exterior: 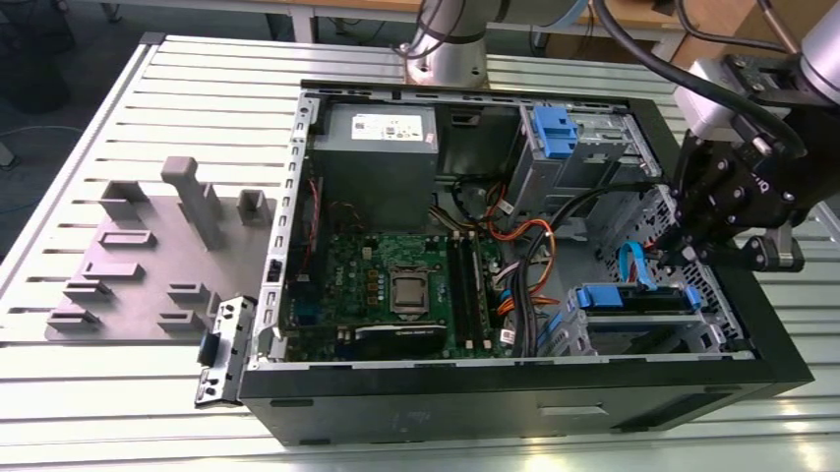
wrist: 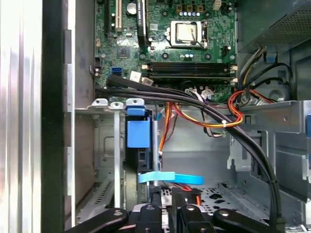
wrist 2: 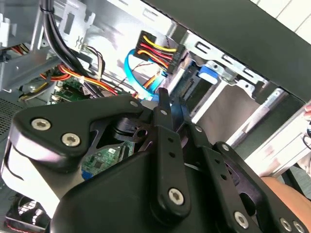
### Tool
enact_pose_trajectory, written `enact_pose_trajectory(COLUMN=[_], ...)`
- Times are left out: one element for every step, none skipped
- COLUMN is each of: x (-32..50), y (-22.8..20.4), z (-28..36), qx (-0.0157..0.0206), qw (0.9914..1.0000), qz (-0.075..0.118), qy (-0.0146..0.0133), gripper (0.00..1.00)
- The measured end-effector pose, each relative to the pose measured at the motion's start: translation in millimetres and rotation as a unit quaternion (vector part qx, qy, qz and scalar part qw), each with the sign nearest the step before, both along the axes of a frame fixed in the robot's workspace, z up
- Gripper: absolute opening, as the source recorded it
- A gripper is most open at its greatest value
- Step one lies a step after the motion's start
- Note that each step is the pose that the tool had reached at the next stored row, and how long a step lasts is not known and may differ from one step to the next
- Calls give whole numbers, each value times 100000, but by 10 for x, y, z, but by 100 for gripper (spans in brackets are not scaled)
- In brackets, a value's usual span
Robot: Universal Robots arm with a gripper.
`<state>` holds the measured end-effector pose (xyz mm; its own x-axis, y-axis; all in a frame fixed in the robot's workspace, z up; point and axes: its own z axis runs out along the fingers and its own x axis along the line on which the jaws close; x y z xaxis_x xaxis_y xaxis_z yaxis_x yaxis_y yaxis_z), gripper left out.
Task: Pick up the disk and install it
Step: 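Insert the second disk wire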
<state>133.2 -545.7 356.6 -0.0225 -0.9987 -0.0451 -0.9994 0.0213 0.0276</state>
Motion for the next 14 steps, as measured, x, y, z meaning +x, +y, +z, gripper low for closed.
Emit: enact_pose_trajectory(x=[3, 8, 14, 22, 33, 44, 54, 64, 74, 84, 93, 102, 113, 125], y=[10, 16, 20, 25, 29, 33, 37, 40, 44, 47, 48, 49, 49, 50], z=[-5, -11, -18, -25, -30, -35, -39, -44, -48, -53, -56, -59, -61, -62], qx=[-4, 0, 6, 9, 0, -10, -14, -13, -9, 0, -6, 2, 1, -6], qw=[100000, 100000, 100000, 100000, 100000, 100000, 100000, 100000, 100000, 100000, 100000, 100000, 100000, 100000], qz=[5, 13, 7, 1, 3, 2, 4, 1, 3, 4, 1, -3, -7, -9], qy=[0, -1, -1, 0, 0, 0, 0, -1, -1, -1, 0, -1, 1, 0], gripper=[24, 24, 24, 24, 24, 24, 24, 24, 24, 24, 24, 24, 24, 24])
